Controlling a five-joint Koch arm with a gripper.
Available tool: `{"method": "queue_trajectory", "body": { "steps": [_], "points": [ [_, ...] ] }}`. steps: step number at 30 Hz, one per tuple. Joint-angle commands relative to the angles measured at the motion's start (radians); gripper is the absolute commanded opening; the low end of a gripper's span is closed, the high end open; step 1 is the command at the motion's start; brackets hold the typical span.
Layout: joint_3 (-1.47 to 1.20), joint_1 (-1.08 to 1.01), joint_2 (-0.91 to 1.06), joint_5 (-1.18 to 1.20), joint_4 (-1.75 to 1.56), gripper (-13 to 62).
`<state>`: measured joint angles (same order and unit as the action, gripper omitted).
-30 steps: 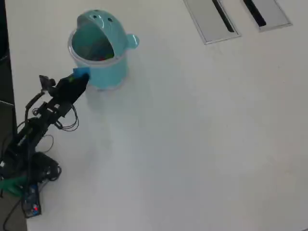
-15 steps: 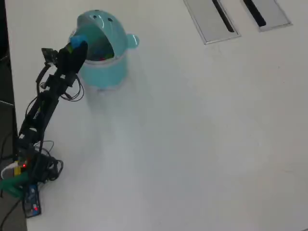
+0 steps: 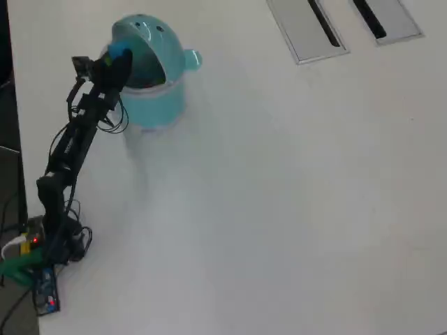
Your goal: Grasp RGB lego blocks and put them in the bin one by one.
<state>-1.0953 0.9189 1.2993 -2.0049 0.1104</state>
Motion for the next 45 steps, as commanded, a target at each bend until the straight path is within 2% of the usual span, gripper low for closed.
{"method": "queue_trajectory", "body": {
  "steps": [1,8,11,14,18,27,34,40,45],
  "points": [
    [0.106,0.014,0.011,-0.002,-0.023,14.5],
    [0.12,0.0,-0.048,-0.003,-0.015,20.4],
    [0.121,-0.011,-0.048,0.0,-0.003,25.6],
    [0.121,-0.003,-0.034,0.052,0.098,36.9],
    [0.161,0.003,-0.034,0.15,0.202,34.8],
    [0.14,0.003,0.043,0.169,0.255,34.3],
    [-0.051,-0.069,0.249,0.19,0.233,34.2],
    [-0.364,-0.155,0.466,0.209,0.078,33.9],
    [-0.577,-0.239,0.607,0.328,-0.041,33.9]
  ]
}}
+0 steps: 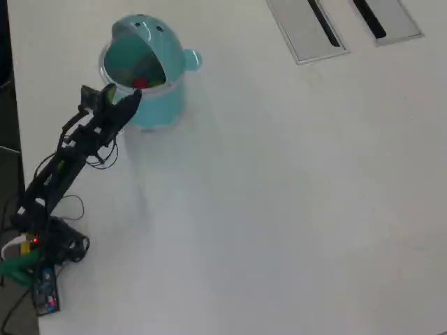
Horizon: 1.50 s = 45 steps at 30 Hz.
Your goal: Grasp RGB lego blocks and put them in the bin one by one.
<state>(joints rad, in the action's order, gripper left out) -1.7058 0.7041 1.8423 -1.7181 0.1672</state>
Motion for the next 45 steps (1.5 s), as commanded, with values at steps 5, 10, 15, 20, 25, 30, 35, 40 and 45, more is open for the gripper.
{"method": "queue_trajectory", "body": {
  "steps": [5,10,15,20,25,30,35,40,45],
  "points": [
    [-0.13,-0.094,0.163,0.137,-0.178,33.9],
    [-0.275,-0.132,0.219,0.166,-0.299,33.9],
    [-0.46,-0.196,0.281,0.241,-0.466,33.9],
    [-0.607,-0.258,0.36,0.311,-0.552,34.1],
    [-0.752,-0.298,0.42,0.466,-0.706,34.5],
    [-0.857,-0.304,0.471,0.647,-0.824,35.2],
    [-0.945,-0.313,0.506,0.669,-0.825,34.7],
    [-1.091,-0.318,0.508,0.801,-0.911,34.1],
    [-1.172,-0.339,0.508,0.838,-0.953,34.5]
  ]
}}
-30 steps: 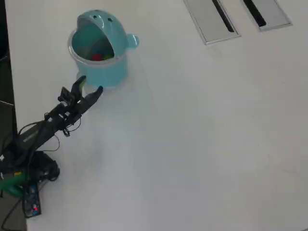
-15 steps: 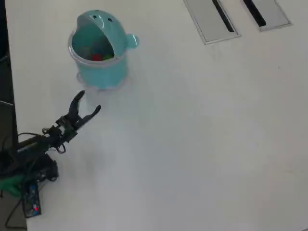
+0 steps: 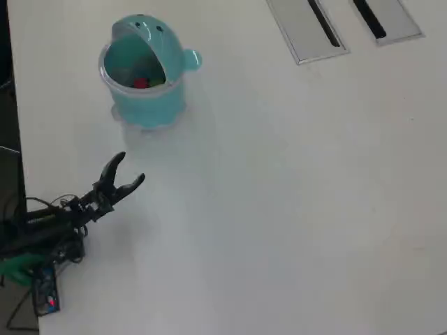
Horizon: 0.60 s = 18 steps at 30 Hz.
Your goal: Grasp RGB lego blocks and put them in the bin one by one.
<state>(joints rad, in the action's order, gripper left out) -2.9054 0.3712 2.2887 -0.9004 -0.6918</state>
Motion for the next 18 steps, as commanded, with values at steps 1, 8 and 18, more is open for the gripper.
{"method": "queue_trajectory", "body": {
  "steps": [1,8,18],
  "points": [
    [0.021,-0.009,0.06,0.061,-0.094,35.1],
    [-0.061,-0.048,0.061,0.275,-0.17,36.0],
    [-0.212,-0.112,0.061,0.465,-0.276,35.6]
  ]
}}
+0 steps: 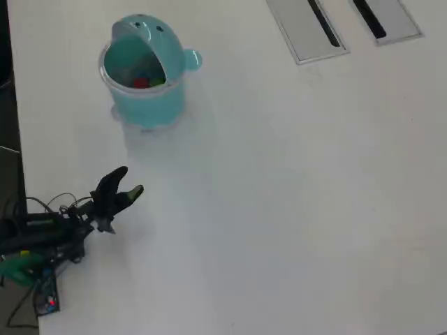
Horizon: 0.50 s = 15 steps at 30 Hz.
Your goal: Grasp RGB lego blocks and put them in the bin one by one.
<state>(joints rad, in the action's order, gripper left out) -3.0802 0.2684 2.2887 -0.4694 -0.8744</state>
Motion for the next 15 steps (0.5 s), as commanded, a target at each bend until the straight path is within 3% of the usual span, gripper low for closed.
{"method": "queue_trajectory", "body": {
  "steps": [1,15],
  "points": [
    [-0.048,-0.018,0.06,0.037,-0.094,35.6],
    [-0.091,-0.044,0.051,0.126,0.244,36.4]
  ]
}}
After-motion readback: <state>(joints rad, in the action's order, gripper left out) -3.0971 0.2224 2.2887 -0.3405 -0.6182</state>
